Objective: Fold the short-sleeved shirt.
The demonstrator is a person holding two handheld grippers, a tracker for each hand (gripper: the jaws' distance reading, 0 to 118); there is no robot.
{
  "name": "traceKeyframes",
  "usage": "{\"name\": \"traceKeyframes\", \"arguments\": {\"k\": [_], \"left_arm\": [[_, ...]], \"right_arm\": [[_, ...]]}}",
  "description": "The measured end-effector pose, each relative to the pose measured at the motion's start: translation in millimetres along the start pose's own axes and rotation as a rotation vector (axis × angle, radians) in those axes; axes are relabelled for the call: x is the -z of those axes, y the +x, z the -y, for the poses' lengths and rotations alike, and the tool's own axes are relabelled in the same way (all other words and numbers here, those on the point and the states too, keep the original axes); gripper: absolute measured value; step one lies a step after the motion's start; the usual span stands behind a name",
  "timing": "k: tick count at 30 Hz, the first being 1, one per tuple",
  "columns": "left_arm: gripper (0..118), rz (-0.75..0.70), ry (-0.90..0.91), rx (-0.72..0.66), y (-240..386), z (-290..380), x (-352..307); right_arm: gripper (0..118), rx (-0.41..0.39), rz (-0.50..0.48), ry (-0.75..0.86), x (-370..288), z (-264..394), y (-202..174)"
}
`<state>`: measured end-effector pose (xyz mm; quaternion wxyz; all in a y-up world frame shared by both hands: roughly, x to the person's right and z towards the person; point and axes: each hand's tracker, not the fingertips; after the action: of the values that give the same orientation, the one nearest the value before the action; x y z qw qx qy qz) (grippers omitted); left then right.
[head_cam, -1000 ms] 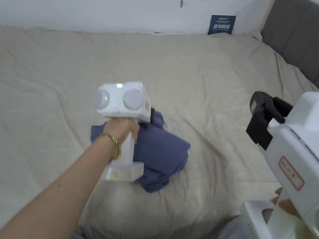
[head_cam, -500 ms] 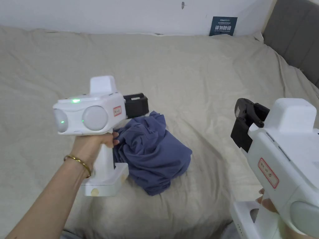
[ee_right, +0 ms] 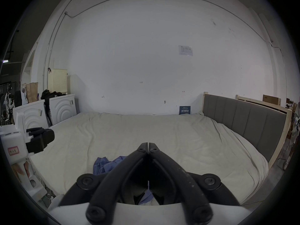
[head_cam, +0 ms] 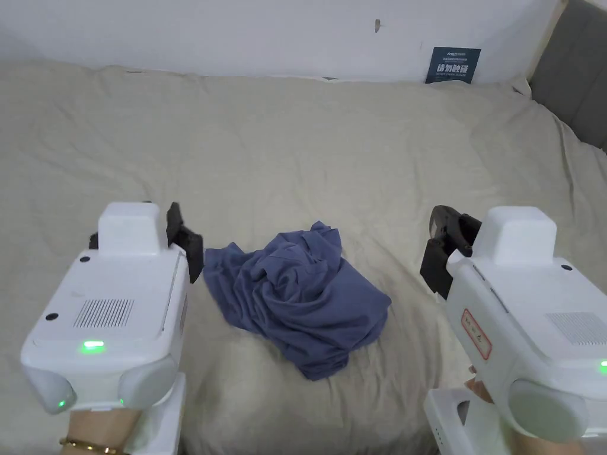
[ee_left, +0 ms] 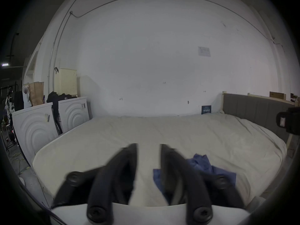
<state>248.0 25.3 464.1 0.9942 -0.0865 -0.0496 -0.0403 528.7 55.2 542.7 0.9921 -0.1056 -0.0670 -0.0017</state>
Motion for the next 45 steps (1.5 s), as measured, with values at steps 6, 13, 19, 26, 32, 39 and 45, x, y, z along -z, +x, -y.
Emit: {"name": "traceKeyframes", "arguments": {"k": [6, 13, 19, 26, 32, 39, 45], "left_arm": [[0, 0.046, -0.073, -0.016, -1.3, 11.6, 0.0], [25, 0.091, -0.219, -0.075, -2.1, 3.7, 47.4], [117, 0.14, -0.53, -0.177, -9.6, -1.6, 150.2], [116, 0.061, -0.778, -0.087, 1.2, 38.3, 246.8], [92, 0.09, -0.856, -0.036, 22.8, 67.0, 275.9], [5, 0.161, -0.892, -0.099, 23.8, 76.7, 268.4], [5, 0.145, -0.688, -0.207, -3.4, 46.4, 228.7]], "right_arm": [[1, 0.012, -0.007, -0.022, 1.2, 6.5, -1.7], [1, 0.012, -0.004, -0.047, 6.0, 11.1, 2.3], [1, 0.009, 0.002, -0.077, 17.3, 14.2, 7.2], [1, 0.003, 0.012, -0.148, 27.0, 22.3, 8.6], [1, 0.006, 0.033, -0.212, 31.5, 29.6, 11.5], [2, -0.003, 0.03, -0.266, 39.6, 31.9, 10.7], [49, 0.003, -0.013, -0.479, 45.9, 24.0, 9.9]]}}
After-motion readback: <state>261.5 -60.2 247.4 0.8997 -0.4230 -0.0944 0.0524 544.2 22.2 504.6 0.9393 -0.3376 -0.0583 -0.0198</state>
